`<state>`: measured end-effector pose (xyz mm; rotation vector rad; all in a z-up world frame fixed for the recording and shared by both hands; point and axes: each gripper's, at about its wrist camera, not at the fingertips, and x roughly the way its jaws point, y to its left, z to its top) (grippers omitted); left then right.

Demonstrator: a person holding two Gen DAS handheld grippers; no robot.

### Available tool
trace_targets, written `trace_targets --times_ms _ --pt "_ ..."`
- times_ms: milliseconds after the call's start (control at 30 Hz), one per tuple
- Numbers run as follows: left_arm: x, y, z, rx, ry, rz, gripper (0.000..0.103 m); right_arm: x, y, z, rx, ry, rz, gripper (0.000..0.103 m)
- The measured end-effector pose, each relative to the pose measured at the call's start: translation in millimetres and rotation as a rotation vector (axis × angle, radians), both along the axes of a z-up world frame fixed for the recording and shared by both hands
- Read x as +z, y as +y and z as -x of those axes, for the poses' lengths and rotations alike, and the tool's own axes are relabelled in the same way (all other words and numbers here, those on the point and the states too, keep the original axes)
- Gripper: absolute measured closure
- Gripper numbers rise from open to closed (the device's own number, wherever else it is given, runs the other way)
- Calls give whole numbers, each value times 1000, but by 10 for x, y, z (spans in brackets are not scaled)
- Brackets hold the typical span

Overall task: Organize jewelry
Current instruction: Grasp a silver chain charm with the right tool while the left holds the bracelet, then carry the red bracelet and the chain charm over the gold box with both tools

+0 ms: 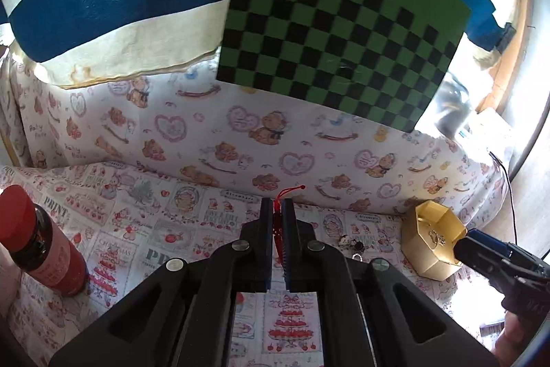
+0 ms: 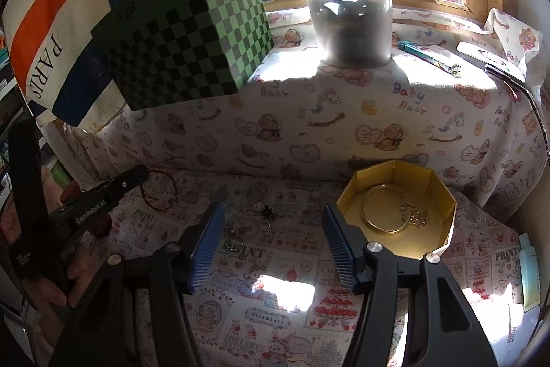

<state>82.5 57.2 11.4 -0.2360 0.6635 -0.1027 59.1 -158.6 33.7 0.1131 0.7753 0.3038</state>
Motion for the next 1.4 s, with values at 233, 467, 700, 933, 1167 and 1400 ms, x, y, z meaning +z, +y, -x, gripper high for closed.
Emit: trace_targets --times_ms 233,467,700,933,1167,1400 --pt "113 18 98 17 28 -98 99 -464 632 -300 70 148 33 75" --pt "128 108 100 106 20 -147 99 -706 933 -540 41 194 120 83" --pt "124 180 82 143 -10 -161 99 -787 946 -571 43 201 130 95" --pt "300 52 266 100 -99 -140 99 -563 566 -133 57 121 136 97" --pt "489 -188 597 22 -288 -54 99 -222 -32 306 43 -52 72 97" --pt "358 -513 545 -66 -251 -96 99 -78 -648 355 -49 -127 -40 97"
